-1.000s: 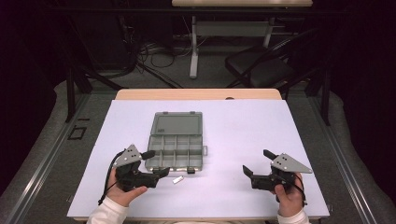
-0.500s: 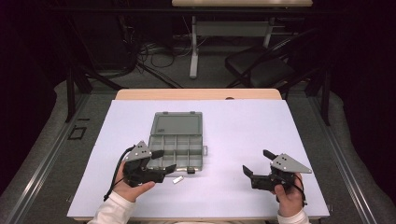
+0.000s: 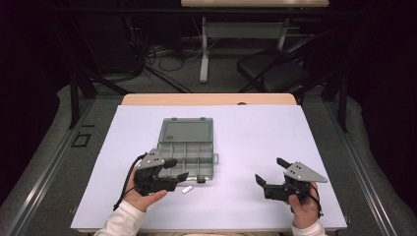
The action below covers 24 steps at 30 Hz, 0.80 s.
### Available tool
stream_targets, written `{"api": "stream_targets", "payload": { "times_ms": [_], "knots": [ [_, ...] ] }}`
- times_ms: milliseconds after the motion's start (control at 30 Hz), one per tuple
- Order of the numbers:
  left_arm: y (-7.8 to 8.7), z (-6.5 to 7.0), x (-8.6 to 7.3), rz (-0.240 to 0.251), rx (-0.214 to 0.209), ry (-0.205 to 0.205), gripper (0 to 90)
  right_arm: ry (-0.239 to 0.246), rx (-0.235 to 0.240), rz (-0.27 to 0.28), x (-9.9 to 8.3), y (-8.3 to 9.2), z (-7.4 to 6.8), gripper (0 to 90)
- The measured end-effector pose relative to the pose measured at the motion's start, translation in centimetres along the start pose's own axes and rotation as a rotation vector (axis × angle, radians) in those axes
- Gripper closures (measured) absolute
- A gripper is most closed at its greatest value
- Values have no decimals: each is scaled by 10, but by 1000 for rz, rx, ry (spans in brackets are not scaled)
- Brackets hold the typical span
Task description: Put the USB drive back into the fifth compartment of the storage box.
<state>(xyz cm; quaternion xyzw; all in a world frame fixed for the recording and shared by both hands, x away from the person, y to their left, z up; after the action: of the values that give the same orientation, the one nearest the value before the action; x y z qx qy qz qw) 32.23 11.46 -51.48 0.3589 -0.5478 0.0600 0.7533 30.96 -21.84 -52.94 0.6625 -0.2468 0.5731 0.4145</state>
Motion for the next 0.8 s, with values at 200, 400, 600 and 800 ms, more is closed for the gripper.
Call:
{"api": "stream_targets", "payload": {
  "times_ms": [200,400,600,800],
  "knots": [
    [-5,-1,-1,-20,12,-5,398,9,2,-1,0,0,0,71],
    [-7,-2,-8,-21,17,11,435,19,3,-5,-1,-1,0,72],
    [-14,0,-19,-51,17,-9,435,27,3,-8,-1,-1,0,73],
    [-19,2,-26,-77,6,-20,435,31,8,-14,-2,-1,-1,73]
  ]
}}
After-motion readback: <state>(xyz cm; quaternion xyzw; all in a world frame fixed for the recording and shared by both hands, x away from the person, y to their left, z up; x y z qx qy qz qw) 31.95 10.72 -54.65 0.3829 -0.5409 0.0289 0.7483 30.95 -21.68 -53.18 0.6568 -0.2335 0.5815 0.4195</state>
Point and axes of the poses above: each handheld gripper's, and its own axes: y roughly backward along the jaws, x roughly out of its top, z roughly to its right, the point moved 6 cm from there along -y, roughly forward along the jaws, and after that the axes turned 5 degrees about z, right-handed, at the moved point
